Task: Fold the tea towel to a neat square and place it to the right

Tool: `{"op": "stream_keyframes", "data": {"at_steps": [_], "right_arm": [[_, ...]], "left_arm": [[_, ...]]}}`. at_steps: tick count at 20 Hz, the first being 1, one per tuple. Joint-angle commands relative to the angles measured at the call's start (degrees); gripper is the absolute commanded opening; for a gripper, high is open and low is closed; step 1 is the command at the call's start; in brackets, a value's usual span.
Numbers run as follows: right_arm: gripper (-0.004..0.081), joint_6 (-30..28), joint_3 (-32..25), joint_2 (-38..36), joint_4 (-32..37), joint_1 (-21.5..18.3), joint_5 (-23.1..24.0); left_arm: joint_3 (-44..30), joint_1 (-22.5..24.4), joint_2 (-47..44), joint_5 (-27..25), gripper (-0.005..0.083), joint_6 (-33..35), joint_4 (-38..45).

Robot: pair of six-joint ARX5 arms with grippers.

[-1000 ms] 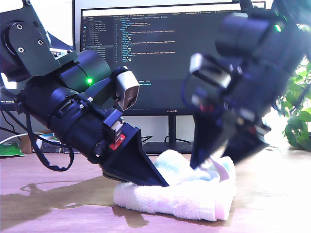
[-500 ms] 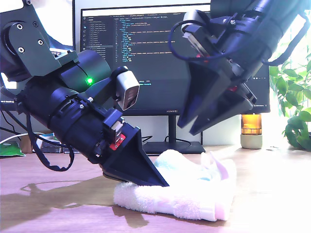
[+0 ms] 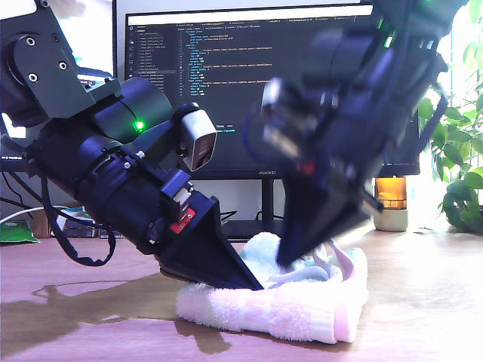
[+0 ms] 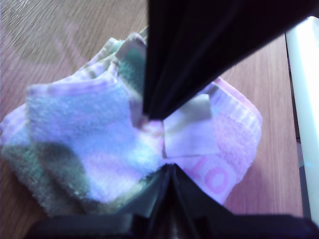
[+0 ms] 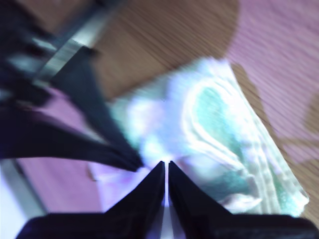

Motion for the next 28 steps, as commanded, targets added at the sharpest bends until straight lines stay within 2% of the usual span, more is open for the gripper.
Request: {"op": "stream_keyframes", "data": {"at_steps": [1,6,10,14,19,22,28], "right_arm": [[-0.0013,0.1,-0.4,1.0,0.1,0.3,2.4],[-0.0013,0.0,-0.4,1.3,-6.4,0.1,13.0],[-0.0013,-2.2,-0.2,1.3,-11.5,0.1,17.8],[-0.0013,-4.4,3.1,1.3,-17.1,0.1,20.5],[-0.0013,-4.5,7.8,1.3,-20.1,0.2,20.2],[-0.0013,-4.4,8.6,1.3,-20.8,0.3,20.2],[-0.0013,-1.0,8.6,1.3,-13.0,0.3,10.4]], "left_arm": [[-1.1,0.2,2.1,-1.1,-0.0021,0.5,-0.5],[-1.1,0.9,2.1,-1.1,-0.0021,0.4,-0.6],[-1.1,1.5,2.1,-1.1,-0.0021,0.5,-0.5],[-1.1,1.9,2.1,-1.1,-0.0021,0.5,-0.5],[-1.1,1.9,2.1,-1.1,-0.0021,0.4,-0.3],[-1.1,1.9,2.1,-1.1,-0.0021,0.4,-0.3],[-1.1,1.8,3.5,-2.3,-0.0021,0.4,-0.2]]}}
